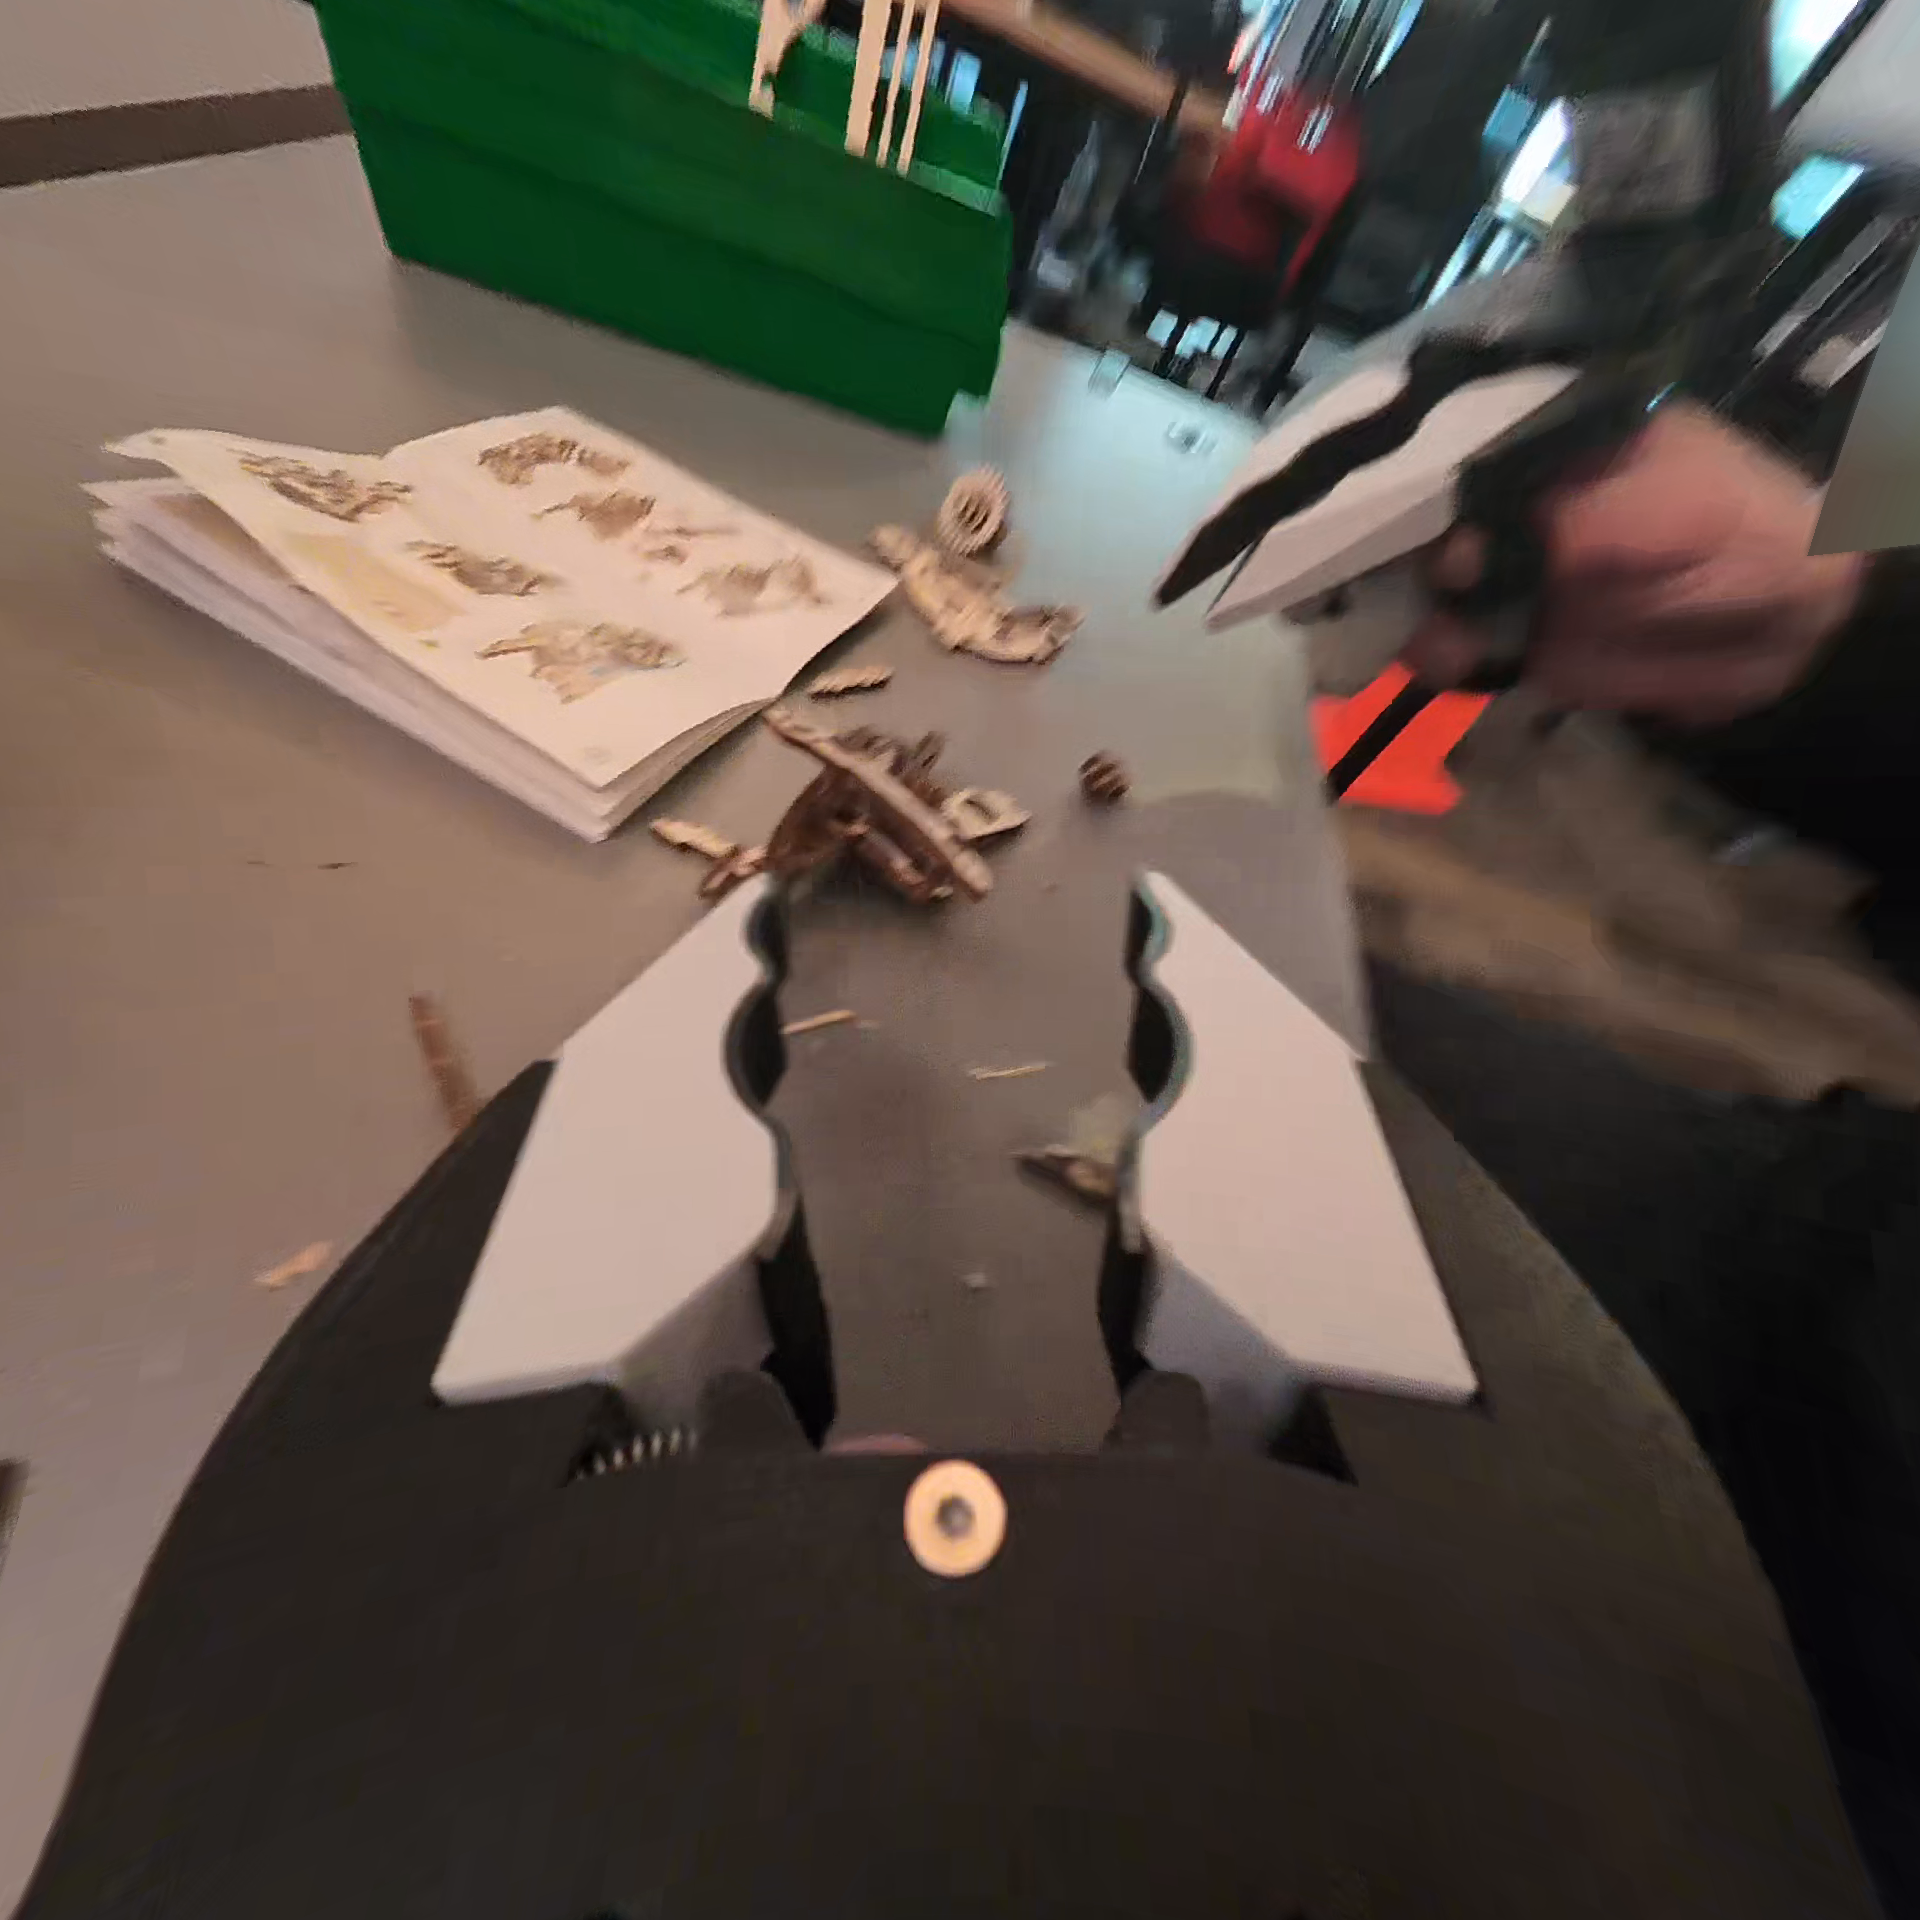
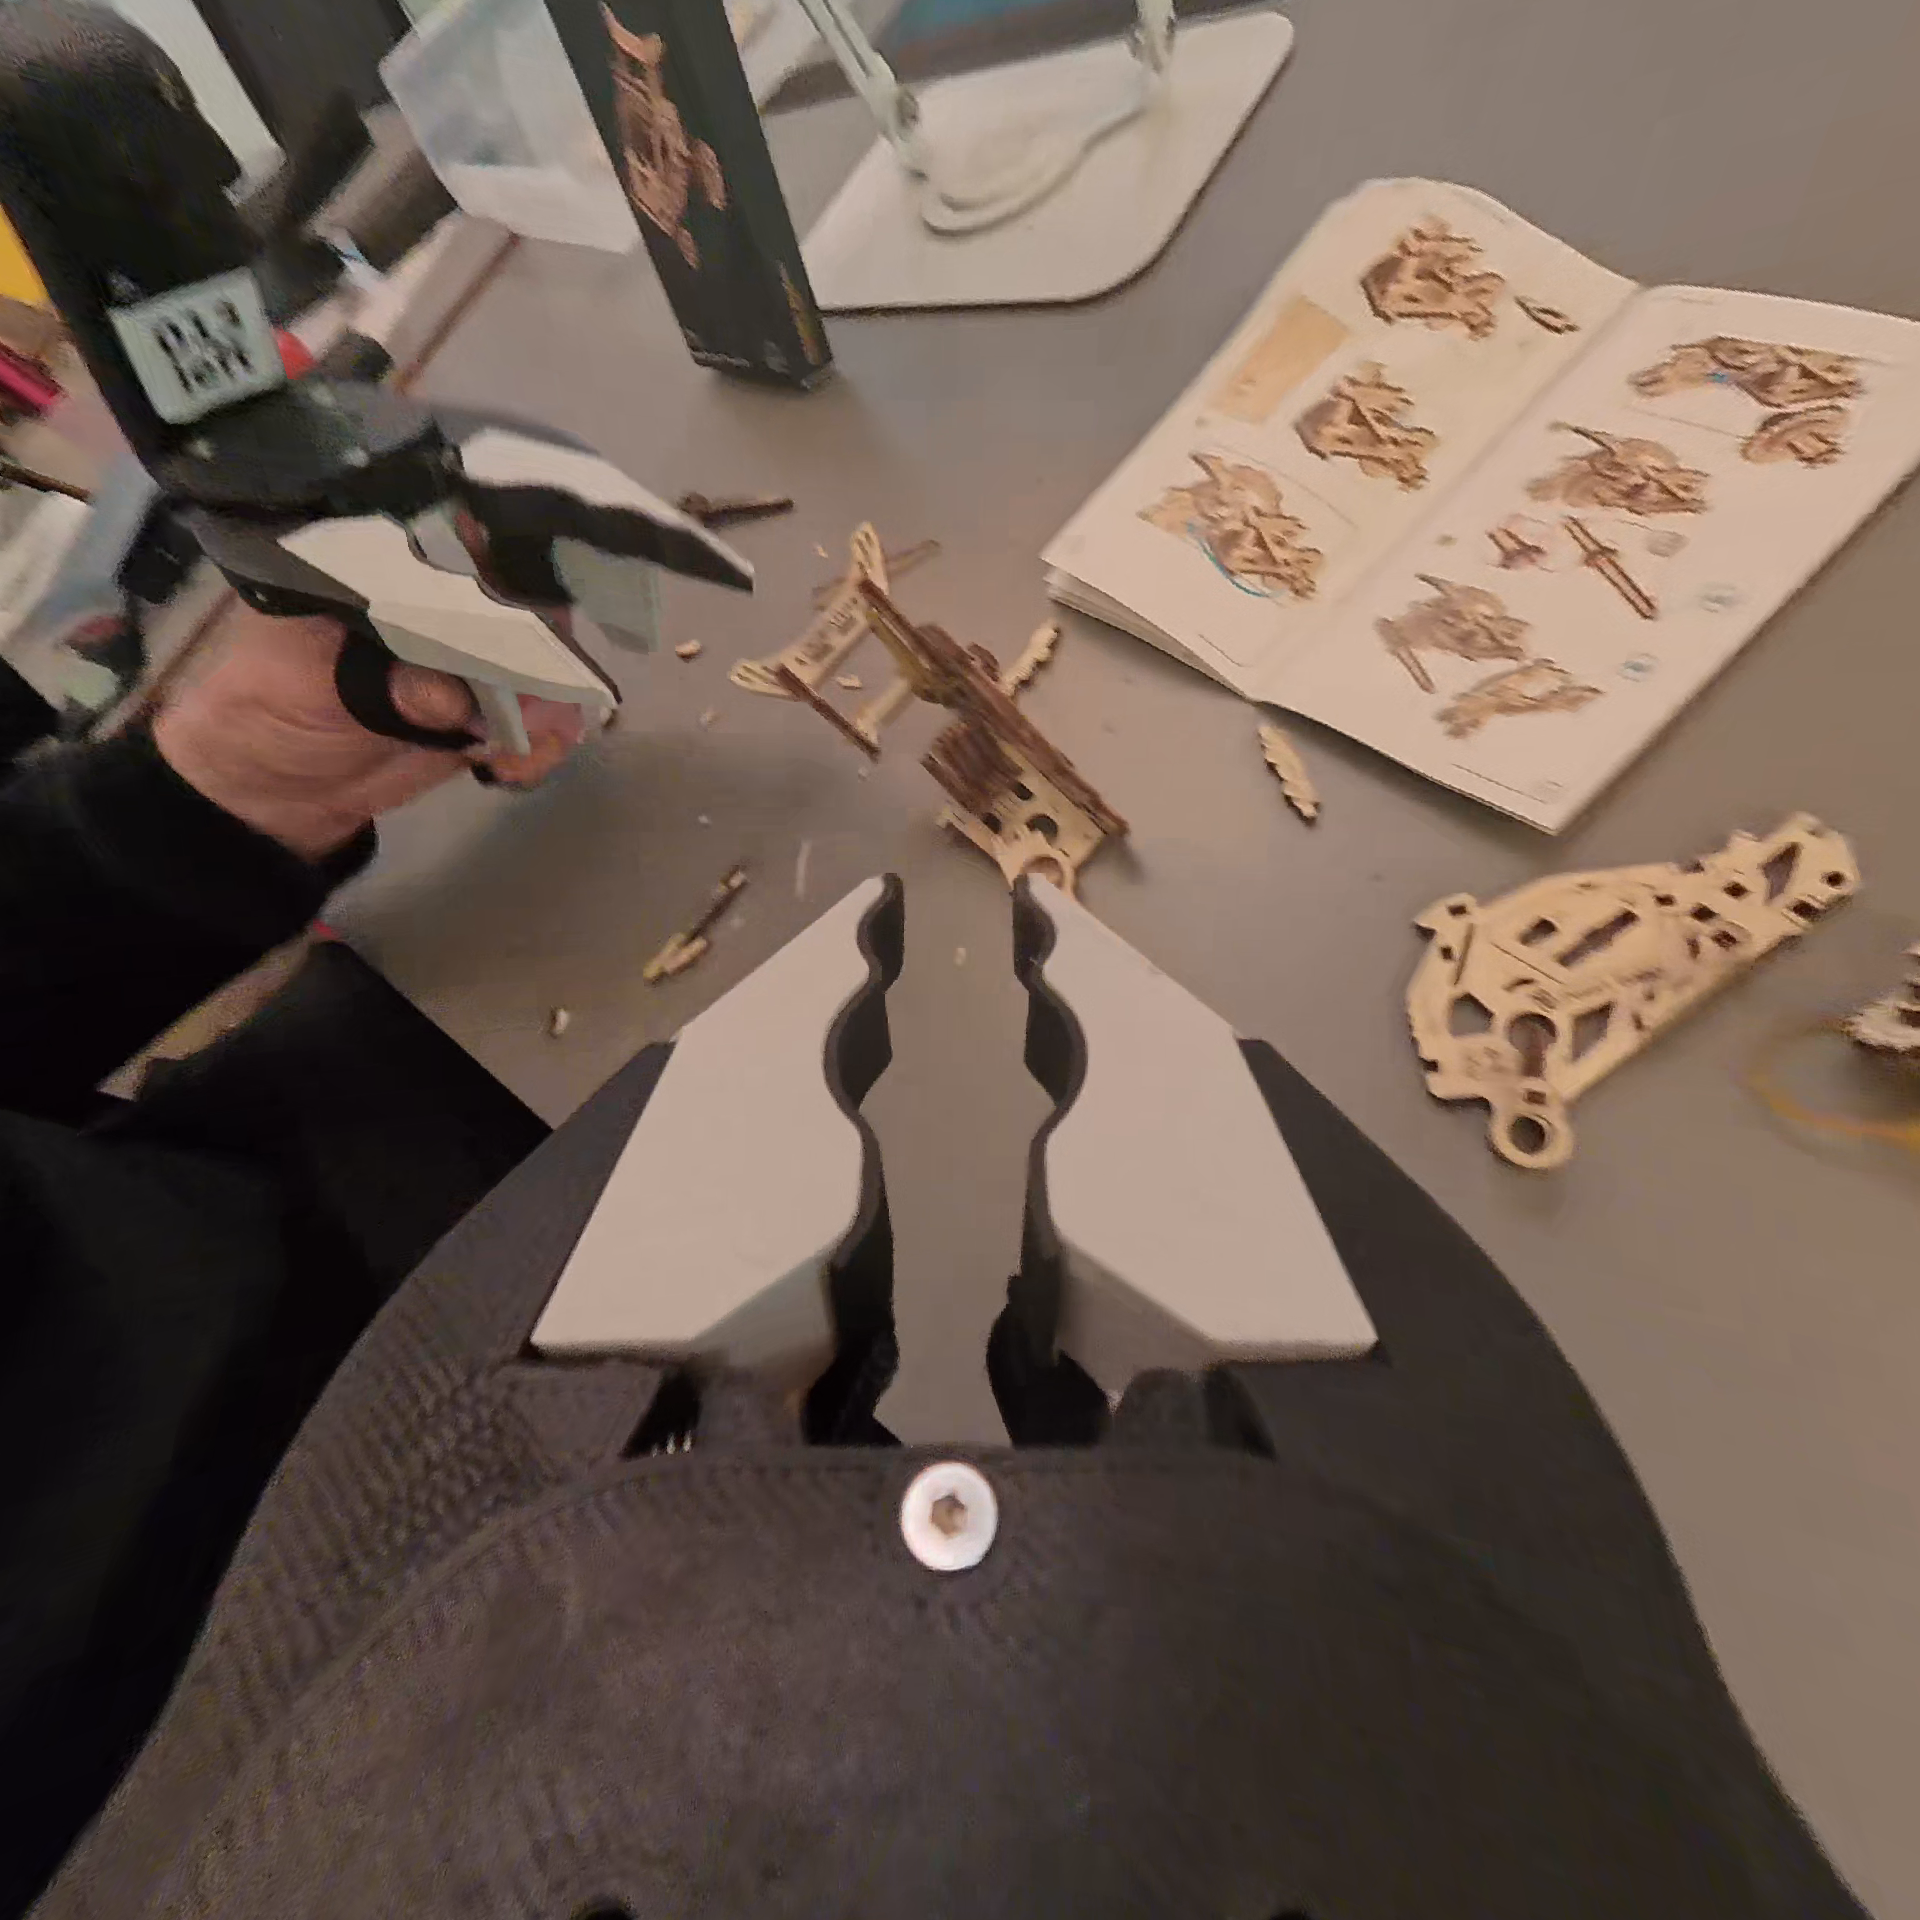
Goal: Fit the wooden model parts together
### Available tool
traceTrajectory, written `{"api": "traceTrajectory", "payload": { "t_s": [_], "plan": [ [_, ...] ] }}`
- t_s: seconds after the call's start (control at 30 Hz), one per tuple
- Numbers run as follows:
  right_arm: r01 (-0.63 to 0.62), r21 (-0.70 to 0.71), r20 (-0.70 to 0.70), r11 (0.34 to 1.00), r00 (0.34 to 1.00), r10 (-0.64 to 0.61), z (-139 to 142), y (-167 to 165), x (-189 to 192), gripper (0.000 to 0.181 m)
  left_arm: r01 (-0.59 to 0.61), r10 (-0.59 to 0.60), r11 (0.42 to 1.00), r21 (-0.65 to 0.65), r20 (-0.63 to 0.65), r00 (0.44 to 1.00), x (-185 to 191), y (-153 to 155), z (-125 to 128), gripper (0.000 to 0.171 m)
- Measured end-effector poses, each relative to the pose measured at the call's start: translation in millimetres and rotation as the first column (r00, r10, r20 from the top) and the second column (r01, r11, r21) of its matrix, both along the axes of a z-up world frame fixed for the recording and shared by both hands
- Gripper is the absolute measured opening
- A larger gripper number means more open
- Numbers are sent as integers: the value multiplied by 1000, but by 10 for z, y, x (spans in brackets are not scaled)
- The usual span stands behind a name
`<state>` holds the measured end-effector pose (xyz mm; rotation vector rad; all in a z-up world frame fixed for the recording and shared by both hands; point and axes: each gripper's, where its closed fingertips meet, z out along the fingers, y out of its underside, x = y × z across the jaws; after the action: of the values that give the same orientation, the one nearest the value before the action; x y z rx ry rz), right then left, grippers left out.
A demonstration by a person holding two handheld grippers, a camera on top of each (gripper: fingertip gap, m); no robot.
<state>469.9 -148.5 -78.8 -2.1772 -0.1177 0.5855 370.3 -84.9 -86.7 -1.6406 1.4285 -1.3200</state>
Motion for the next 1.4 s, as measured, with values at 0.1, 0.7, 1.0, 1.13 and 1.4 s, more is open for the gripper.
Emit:
{"api": "traceTrajectory", "payload": {
  "t_s": [0.1, 0.7, 1.0, 1.13, 1.4],
  "plan": [
    [-4, -15, 16, 1000, 1000, 4, -77, 1, -7, 16, 58, -39, 986, 157, -117, 992, 112, 133, -240, 94],
    [-31, -41, 78, 999, 996, 34, -231, -5, 30, 16, 338, -278, 919, 203, -275, 920, 419, 12, -544, 59],
    [-76, -158, 223, 984, 969, 111, -477, -198, 199, 28, 338, -276, 919, 201, -284, 918, 346, 5, -559, 45],
    [-100, -195, 276, 976, 949, 153, -580, -183, 126, 30, 323, -261, 923, 209, -278, 924, 330, 5, -551, 45],
    [-102, -234, 310, 967, 935, 173, -741, -143, 95, 16, 281, -235, 945, 168, -247, 940, 186, 14, -481, 44]
  ]
}}
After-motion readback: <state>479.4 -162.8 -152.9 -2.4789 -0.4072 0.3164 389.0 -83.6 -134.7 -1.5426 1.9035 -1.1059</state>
